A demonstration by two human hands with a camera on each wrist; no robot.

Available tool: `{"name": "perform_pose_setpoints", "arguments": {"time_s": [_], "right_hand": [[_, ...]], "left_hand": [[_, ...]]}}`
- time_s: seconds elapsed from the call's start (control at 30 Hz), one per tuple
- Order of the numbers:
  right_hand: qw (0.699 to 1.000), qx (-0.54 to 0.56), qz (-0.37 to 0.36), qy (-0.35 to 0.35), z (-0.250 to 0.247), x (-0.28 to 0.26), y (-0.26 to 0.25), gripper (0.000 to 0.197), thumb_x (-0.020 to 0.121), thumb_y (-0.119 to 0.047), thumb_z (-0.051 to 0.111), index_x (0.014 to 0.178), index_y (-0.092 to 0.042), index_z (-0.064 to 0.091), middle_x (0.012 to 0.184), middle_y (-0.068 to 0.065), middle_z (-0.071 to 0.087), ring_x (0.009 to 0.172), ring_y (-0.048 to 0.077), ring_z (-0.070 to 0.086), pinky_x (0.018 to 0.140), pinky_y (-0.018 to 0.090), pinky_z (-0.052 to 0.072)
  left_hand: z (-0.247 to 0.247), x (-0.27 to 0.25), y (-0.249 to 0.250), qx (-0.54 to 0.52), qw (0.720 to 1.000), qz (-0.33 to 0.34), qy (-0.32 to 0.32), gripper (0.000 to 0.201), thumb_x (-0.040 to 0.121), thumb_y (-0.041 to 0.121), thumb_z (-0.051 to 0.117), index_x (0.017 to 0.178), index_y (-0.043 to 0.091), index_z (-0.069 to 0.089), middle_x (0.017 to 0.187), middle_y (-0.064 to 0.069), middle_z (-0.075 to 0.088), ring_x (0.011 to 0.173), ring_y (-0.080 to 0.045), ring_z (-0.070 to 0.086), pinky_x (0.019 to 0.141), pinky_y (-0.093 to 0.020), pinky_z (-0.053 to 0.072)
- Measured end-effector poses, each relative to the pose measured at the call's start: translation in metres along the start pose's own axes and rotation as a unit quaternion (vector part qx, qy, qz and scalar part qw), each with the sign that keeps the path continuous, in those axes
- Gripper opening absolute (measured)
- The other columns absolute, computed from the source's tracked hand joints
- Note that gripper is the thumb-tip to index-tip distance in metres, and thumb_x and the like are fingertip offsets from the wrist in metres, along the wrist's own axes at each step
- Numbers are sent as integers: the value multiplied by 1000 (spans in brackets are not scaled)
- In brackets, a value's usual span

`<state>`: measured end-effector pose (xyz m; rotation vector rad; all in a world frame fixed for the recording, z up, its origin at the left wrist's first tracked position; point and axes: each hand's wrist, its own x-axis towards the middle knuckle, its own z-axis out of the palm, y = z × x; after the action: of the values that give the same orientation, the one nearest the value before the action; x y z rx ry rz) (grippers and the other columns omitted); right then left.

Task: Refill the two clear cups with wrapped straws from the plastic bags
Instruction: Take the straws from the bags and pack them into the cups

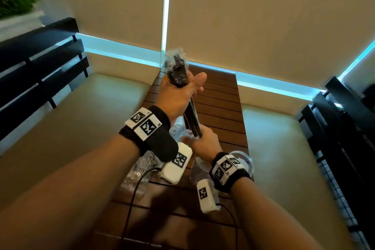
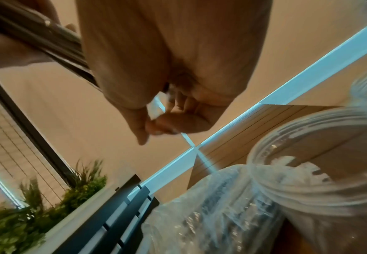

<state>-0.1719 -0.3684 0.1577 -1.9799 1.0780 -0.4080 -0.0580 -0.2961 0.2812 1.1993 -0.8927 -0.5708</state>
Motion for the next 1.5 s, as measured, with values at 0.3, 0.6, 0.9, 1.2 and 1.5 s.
{"name": "perform_pose_setpoints", "arguments": {"time_s": [0.3, 0.6, 0.9, 1.2, 1.5], "right_hand": [[993, 121, -6, -19, 7, 23, 13, 77, 52, -40, 85, 118, -22, 52, 105, 2, 67, 94, 21, 67, 82, 47, 57], [970, 238, -29, -42, -13, 4, 1, 48, 69, 4, 71, 109, -3, 47, 94, 24, 61, 87, 31, 63, 80, 45, 55], [936, -331, 40, -115, -9, -29, 50, 45, 73, -35, 74, 113, -22, 60, 110, -2, 64, 102, 22, 64, 79, 37, 56], [902, -385, -77, -182, 15, -39, 44, 16, 83, -15, 65, 94, -22, 73, 114, 9, 64, 89, 33, 67, 78, 40, 57], [881, -406, -108, -218, 16, -51, 43, 11, 87, -10, 56, 93, -9, 65, 94, 14, 65, 89, 36, 65, 66, 32, 44]], "left_hand": [[19, -17, -14, 27, 996, -3, -84, 27, 79, 9, 74, 69, 20, 51, 71, 0, 55, 74, -21, 58, 86, -50, 52], [32, -12, -29, 36, 989, -17, -139, 26, 77, 4, 75, 72, 13, 51, 65, 6, 59, 78, -31, 63, 90, -54, 52], [17, -8, -54, -25, 994, -104, 4, 32, 80, 6, 75, 67, 20, 49, 69, 5, 50, 84, -19, 60, 89, -42, 45], [10, -31, -86, 36, 988, -140, -52, 26, 81, 10, 76, 71, 15, 52, 65, 3, 54, 69, -6, 61, 83, -43, 50], [-19, -78, -158, 303, 920, -230, -98, 32, 67, 31, 87, 70, 23, 55, 107, -7, 51, 97, -22, 56, 93, -38, 48]]}}
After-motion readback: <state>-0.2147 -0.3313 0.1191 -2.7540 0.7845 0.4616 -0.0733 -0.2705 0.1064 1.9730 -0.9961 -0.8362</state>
